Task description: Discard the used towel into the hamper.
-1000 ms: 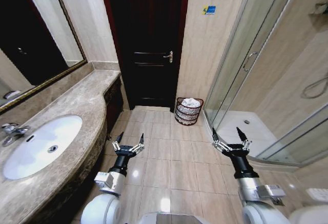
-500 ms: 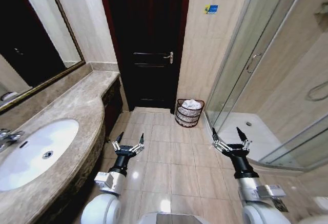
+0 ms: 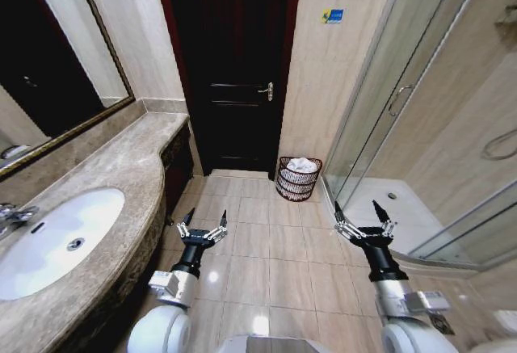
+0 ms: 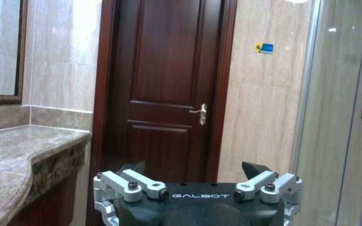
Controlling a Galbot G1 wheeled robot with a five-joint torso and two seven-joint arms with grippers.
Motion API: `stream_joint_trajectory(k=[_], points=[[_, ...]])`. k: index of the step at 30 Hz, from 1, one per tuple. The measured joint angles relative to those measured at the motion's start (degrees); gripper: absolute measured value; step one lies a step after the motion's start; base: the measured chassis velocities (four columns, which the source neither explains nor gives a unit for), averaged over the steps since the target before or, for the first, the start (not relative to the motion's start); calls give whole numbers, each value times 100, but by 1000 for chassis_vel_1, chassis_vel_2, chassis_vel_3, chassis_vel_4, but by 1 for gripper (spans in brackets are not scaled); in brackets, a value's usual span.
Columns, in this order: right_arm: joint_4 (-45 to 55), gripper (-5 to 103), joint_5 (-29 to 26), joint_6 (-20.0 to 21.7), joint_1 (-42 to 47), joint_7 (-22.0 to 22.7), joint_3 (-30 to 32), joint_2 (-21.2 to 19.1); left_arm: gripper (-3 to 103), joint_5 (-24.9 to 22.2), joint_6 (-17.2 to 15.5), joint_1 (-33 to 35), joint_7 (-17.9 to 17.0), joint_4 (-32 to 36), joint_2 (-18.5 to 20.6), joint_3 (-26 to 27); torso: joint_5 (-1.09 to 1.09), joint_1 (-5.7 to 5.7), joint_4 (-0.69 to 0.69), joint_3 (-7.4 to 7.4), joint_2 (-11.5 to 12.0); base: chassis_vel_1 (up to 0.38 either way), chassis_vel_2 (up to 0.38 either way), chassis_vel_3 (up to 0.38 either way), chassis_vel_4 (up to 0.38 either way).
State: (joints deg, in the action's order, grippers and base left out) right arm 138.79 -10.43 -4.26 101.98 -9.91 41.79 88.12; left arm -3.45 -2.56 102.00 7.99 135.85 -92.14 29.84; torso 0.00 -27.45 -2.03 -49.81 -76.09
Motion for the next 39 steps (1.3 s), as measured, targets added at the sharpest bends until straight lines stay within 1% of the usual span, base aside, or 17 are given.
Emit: stream_joint_trajectory(k=[39], points=[[0, 100, 0, 0, 0, 0, 0, 0, 100, 0, 0, 0, 0, 0, 0, 0, 0, 0, 0, 0, 0, 0, 0, 0, 0]])
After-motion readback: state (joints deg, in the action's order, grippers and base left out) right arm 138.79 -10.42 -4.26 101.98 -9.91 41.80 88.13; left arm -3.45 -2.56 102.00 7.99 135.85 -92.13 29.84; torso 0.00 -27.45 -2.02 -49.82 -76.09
